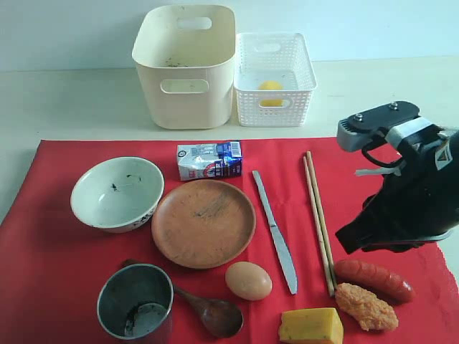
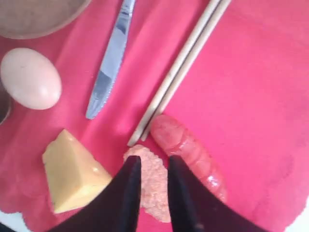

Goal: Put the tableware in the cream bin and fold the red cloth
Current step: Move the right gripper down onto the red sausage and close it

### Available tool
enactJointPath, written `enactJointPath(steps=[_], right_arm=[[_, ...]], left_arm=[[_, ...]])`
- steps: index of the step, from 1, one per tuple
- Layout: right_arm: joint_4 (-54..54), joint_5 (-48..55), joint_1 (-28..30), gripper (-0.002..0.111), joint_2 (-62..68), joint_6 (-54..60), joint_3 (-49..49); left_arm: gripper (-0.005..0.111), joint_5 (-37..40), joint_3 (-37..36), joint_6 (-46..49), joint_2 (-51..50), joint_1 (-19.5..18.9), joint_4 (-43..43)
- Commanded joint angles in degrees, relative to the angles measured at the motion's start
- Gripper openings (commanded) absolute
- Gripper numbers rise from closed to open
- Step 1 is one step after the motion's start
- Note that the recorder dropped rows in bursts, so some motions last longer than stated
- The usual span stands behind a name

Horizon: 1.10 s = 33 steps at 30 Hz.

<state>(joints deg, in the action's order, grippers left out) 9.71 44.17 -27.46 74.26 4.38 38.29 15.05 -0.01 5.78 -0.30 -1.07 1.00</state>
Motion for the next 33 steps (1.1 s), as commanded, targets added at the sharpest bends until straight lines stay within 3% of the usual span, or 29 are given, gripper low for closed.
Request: enactJointPath(steps=[1, 7, 25, 28, 33], right_arm=[[-5.7, -0.8, -0.2, 0.033, 0.0, -5.1, -0.3], [-5.6, -1.0, -0.2, 0.050, 4.1, -5.3, -0.3], [-8.9, -8.5, -0.2, 0.051, 18.7, -4.0, -2.7], [-10.1, -11.0, -0.2, 0.047, 20.3, -4.0, -3.6], [-10.2, -12.4, -0.2, 0.029, 20.5, -4.0, -3.6]], left_arm=[[0.003, -0.1, 0.0, 0.0, 0.3, -0.2, 0.5], [0.003, -0.1, 0.0, 0.0, 0.3, -0.2, 0.5], [0.003, -0.1, 0.0, 0.0, 0.3, -0.2, 0.5], [0.003, -0.1, 0.0, 0.0, 0.3, -0.2, 0.5], [0.003, -0.1, 0.0, 0.0, 0.3, -0.2, 0.5]])
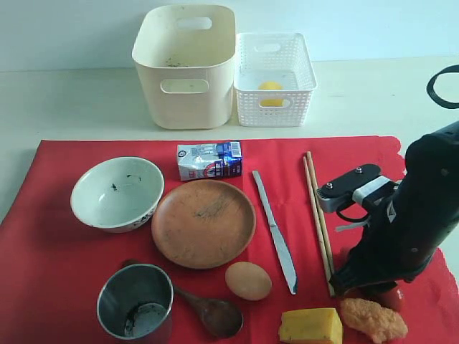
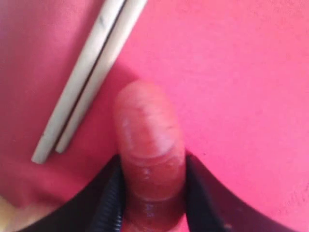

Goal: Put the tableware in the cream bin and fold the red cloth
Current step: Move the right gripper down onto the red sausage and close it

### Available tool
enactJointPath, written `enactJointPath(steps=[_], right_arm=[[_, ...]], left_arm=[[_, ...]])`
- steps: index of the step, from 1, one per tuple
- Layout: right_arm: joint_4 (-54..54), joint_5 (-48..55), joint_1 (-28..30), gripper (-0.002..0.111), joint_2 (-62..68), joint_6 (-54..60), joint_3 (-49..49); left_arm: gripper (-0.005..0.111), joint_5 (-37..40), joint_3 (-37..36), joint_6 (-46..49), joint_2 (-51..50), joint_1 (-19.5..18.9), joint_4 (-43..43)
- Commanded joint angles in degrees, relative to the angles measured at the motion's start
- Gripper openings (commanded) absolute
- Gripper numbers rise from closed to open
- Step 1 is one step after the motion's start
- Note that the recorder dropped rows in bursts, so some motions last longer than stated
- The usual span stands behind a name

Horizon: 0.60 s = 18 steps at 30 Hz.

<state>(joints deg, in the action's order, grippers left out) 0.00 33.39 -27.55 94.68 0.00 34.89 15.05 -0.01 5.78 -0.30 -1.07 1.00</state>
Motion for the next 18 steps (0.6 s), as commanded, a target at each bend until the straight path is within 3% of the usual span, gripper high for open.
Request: enactJointPath(steps=[1, 11, 18], right_arm=[[-0.6, -1.8, -0.1, 0.026, 0.0, 0.0, -0.2], [-0.6, -2.4, -0.1, 0.001, 0.0, 0.0, -0.2], [-0.6, -2.2, -0.1, 0.000, -0.1, 0.0, -0.2]], left_arm=[[0.003, -0.1, 0.0, 0.0, 0.3, -0.2, 0.5], [0.003, -0.1, 0.0, 0.0, 0.3, -0.2, 0.5], [0.003, -0.1, 0.0, 0.0, 0.3, -0.2, 0.5]])
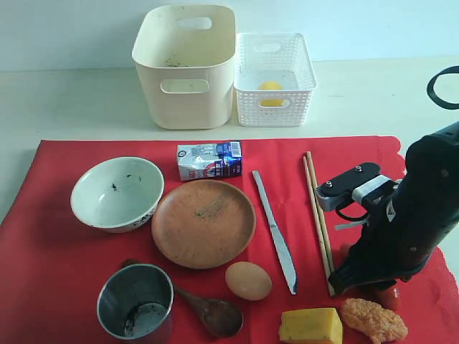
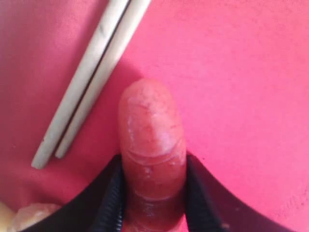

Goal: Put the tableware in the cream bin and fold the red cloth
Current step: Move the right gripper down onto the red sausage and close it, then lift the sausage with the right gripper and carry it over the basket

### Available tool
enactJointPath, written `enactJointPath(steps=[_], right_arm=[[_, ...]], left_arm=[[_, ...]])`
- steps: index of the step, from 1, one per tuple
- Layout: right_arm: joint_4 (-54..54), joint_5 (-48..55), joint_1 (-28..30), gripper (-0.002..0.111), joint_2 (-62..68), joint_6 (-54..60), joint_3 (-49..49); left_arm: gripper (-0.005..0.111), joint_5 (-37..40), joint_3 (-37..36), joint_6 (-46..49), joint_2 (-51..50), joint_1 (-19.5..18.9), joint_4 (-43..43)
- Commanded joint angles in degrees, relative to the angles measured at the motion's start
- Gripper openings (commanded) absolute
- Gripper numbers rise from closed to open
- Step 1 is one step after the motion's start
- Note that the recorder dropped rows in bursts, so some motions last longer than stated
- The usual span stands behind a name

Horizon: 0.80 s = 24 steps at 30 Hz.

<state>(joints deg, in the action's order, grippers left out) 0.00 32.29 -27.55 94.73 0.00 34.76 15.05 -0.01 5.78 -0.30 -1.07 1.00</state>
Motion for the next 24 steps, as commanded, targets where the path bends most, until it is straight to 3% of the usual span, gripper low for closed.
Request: enactJointPath(steps=[1, 13, 24], right_arm=[[-0.5, -1.0, -0.1, 0.000, -0.1, 0.0, 0.0], [-0.7, 0.6, -0.1, 0.000, -8.8, 0.0, 5.0], [-0.4, -26.9, -0.1, 0.000, -8.2, -1.8, 13.0]], left_arm=[[0.003, -0.1, 0.0, 0.0, 0.3, -0.2, 0.5], [0.003, -0.1, 0.0, 0.0, 0.3, -0.2, 0.5], [0.003, -0.1, 0.0, 0.0, 0.3, -0.2, 0.5]])
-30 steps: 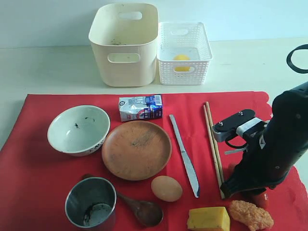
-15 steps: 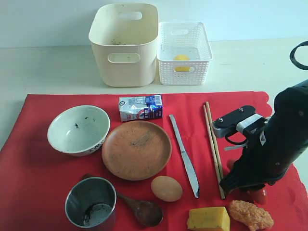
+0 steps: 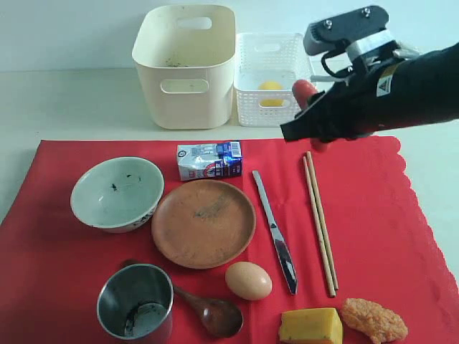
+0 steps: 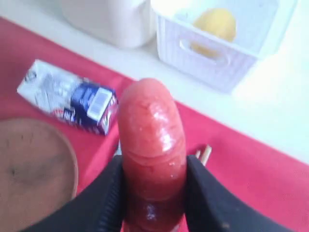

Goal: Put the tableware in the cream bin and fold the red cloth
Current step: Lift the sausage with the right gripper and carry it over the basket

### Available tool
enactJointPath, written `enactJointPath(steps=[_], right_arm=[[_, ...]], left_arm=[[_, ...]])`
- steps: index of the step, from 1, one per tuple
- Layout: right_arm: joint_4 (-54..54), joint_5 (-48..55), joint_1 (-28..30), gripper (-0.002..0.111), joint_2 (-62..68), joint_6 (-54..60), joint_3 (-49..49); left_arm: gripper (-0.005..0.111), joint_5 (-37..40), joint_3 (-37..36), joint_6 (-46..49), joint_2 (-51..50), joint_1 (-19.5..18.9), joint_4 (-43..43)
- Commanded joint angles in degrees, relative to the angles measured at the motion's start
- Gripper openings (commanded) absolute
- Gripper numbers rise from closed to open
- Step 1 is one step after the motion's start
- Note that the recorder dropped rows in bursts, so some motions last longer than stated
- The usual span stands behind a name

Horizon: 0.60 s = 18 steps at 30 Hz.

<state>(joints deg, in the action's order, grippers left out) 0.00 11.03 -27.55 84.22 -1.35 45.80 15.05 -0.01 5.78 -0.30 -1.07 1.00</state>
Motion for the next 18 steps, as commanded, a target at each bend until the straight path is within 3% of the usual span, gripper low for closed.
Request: enactJointPath(steps=[1, 18], right_arm=[[-0.4, -6.4, -0.1, 0.000, 3.4, -0.4, 2.7], [-0.4, -9.4, 4.7, 0.000, 25.9, -0.2, 25.2]], left_arm=[[0.003, -0.1, 0.0, 0.0, 0.3, -0.2, 0.5], [0.003, -0.1, 0.0, 0.0, 0.3, -0.2, 0.5]])
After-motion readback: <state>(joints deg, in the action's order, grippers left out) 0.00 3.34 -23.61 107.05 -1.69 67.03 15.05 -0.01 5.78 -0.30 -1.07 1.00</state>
